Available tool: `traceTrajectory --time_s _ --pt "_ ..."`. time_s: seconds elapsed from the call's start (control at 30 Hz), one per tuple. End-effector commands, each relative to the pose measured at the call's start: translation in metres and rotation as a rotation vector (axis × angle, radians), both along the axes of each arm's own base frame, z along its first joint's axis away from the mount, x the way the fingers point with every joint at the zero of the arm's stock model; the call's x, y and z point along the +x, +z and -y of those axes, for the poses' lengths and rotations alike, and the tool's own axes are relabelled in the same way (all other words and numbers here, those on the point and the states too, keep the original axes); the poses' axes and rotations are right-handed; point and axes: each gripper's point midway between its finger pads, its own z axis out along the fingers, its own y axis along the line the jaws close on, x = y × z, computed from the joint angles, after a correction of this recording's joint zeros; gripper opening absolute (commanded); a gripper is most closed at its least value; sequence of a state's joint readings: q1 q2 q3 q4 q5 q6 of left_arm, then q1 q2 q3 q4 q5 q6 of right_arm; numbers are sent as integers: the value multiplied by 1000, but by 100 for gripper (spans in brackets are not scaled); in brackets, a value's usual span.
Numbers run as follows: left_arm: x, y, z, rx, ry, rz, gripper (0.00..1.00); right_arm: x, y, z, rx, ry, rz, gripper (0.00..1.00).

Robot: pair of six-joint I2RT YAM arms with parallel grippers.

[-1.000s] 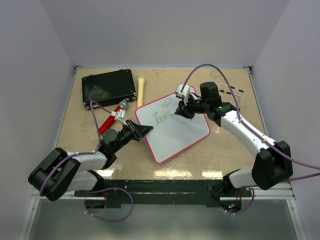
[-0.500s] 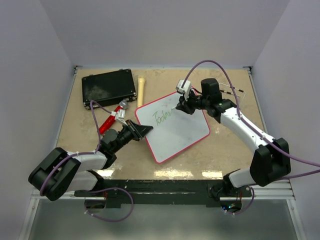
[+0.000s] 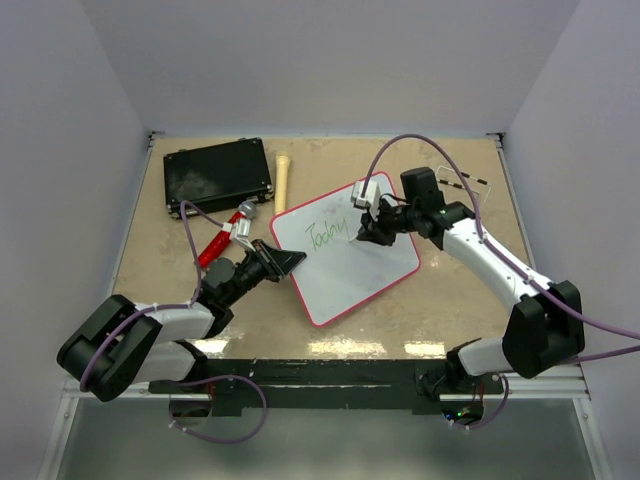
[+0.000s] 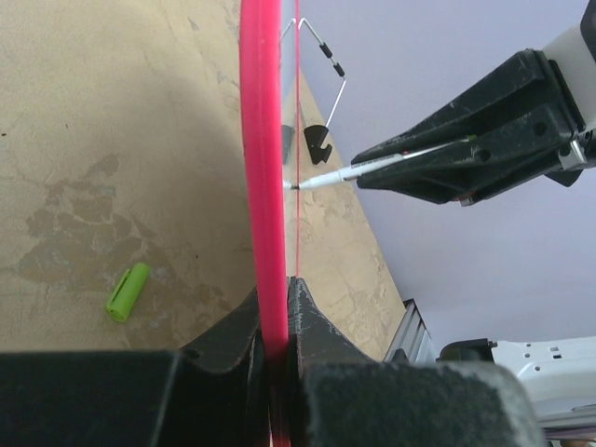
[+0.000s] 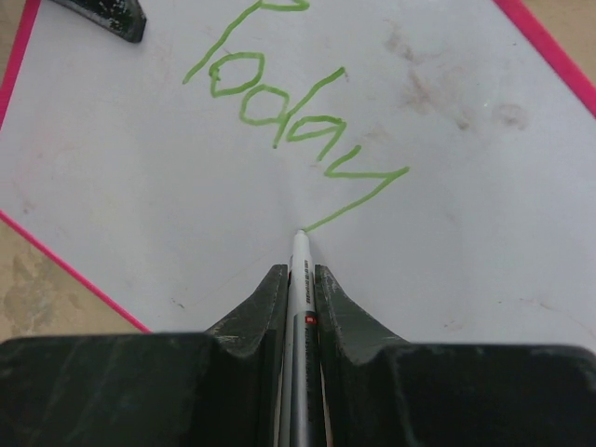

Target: Write a sentence on the whiteboard

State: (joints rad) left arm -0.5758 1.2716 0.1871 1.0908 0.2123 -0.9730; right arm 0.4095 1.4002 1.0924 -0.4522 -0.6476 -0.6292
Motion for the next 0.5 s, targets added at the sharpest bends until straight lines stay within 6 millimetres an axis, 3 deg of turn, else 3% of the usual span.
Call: traceTrajectory --time_s 0.0,0.23,0.47 --pt "-2 34 5 -27 -34 167 0 -26 -6 -6 -18 103 -26 0" --pt "-2 34 5 -27 -35 167 0 -23 12 -31 55 122 -18 0" --pt "-3 31 4 -20 -34 162 0 -2 73 -28 172 70 87 0"
